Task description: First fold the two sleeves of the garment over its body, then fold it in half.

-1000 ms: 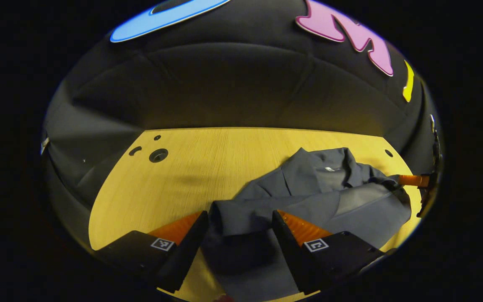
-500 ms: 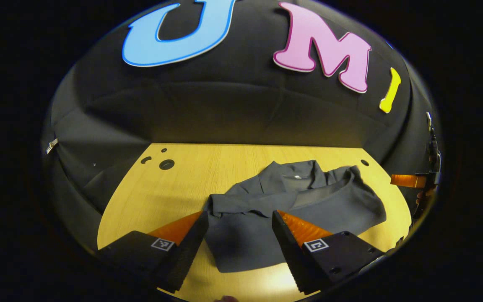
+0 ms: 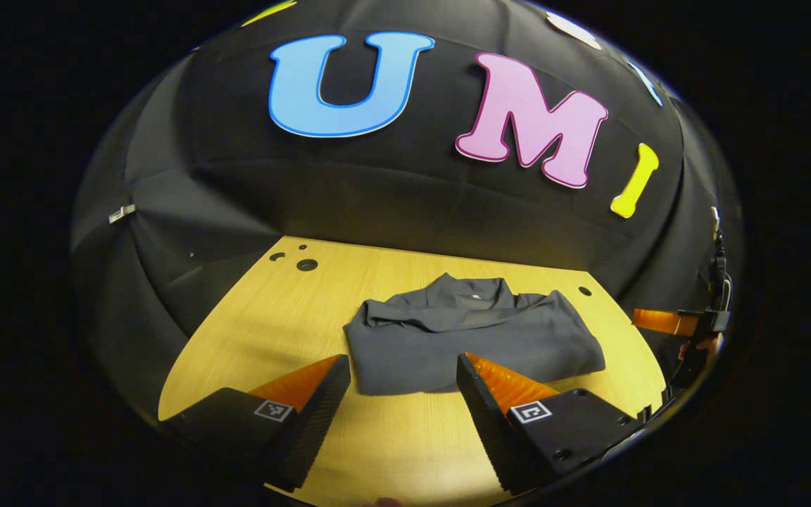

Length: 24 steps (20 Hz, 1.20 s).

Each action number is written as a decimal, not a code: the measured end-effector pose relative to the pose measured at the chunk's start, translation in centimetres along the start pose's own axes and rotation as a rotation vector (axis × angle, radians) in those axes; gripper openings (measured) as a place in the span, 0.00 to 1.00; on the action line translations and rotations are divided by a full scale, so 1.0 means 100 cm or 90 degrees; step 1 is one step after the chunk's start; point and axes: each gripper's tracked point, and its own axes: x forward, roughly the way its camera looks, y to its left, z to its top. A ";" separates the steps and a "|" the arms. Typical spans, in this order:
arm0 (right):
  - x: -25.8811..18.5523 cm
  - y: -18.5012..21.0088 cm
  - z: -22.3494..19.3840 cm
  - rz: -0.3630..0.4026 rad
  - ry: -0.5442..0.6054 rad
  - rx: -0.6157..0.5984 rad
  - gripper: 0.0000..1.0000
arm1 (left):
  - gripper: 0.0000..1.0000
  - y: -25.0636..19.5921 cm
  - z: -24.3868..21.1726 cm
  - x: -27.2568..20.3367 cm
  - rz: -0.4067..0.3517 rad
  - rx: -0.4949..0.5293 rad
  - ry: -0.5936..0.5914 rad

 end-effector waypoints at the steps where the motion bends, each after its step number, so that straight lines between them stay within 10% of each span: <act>1: -0.007 0.005 -0.008 0.003 0.010 -0.003 0.99 | 0.96 0.004 -0.006 -0.007 0.005 -0.004 0.001; 14: -0.020 0.020 -0.005 -0.038 0.000 0.008 0.99 | 0.96 0.017 -0.044 -0.045 -0.025 -0.015 0.023; 24: -0.008 0.014 -0.023 0.036 0.021 -0.058 0.99 | 0.96 -0.010 -0.049 -0.029 0.002 0.035 0.003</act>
